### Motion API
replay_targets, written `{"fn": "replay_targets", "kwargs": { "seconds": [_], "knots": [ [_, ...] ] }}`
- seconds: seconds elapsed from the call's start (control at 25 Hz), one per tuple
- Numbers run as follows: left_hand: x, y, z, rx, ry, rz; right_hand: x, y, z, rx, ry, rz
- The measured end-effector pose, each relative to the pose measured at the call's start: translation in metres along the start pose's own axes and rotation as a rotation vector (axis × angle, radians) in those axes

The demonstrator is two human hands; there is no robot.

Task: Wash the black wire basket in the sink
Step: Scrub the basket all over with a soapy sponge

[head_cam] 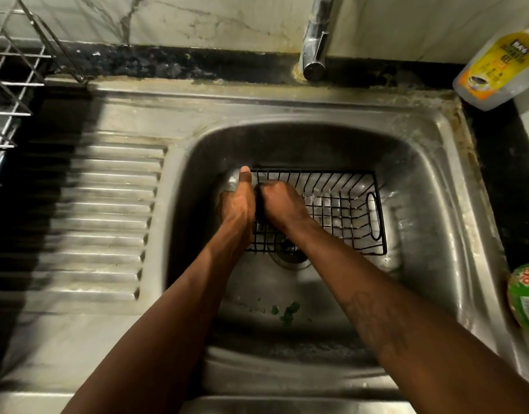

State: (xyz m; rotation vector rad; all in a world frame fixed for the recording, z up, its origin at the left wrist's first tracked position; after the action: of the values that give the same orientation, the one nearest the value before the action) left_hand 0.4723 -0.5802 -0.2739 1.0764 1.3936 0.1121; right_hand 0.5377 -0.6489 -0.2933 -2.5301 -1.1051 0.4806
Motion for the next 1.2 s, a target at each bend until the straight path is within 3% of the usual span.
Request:
{"fn": "replay_targets", "kwargs": {
  "seconds": [0.16,0.36,0.52,0.68,0.8,1.04,1.2],
  "knots": [
    [0.012,-0.007,0.0,-0.022,0.016,0.006,-0.013,0.017,-0.009,-0.145,-0.045,-0.062],
    [0.083,-0.049,0.014,0.063,0.052,0.031,-0.057,0.092,-0.051,-0.289,0.063,0.298],
    [0.03,-0.021,0.005,0.052,0.005,-0.024,-0.046,0.064,-0.032,-0.089,-0.03,0.127],
    [0.007,-0.001,0.003,0.062,-0.004,0.035,-0.009,-0.001,-0.005,0.149,-0.156,0.007],
    [0.008,-0.001,0.003,0.033,-0.016,0.016,-0.016,0.003,-0.009,0.031,-0.125,-0.04],
    [0.014,-0.005,0.004,0.004,-0.027,0.016,-0.061,0.091,-0.056,-0.435,-0.002,0.234],
    [0.02,-0.01,0.003,-0.021,0.002,-0.016,-0.061,0.086,-0.055,-0.378,-0.036,0.327]
  ]
}}
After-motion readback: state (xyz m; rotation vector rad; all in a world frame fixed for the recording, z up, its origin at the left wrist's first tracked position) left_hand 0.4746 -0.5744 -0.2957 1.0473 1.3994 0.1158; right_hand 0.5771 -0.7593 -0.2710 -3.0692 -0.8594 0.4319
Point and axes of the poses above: each hand's wrist, its own x-axis towards the middle knuckle, its own z-axis out of the palm, y = z × x, the point moved 3 cm from there along x, towards the middle knuckle, and after that the axes turned 2 degrees about y, right-handed, at the moved point
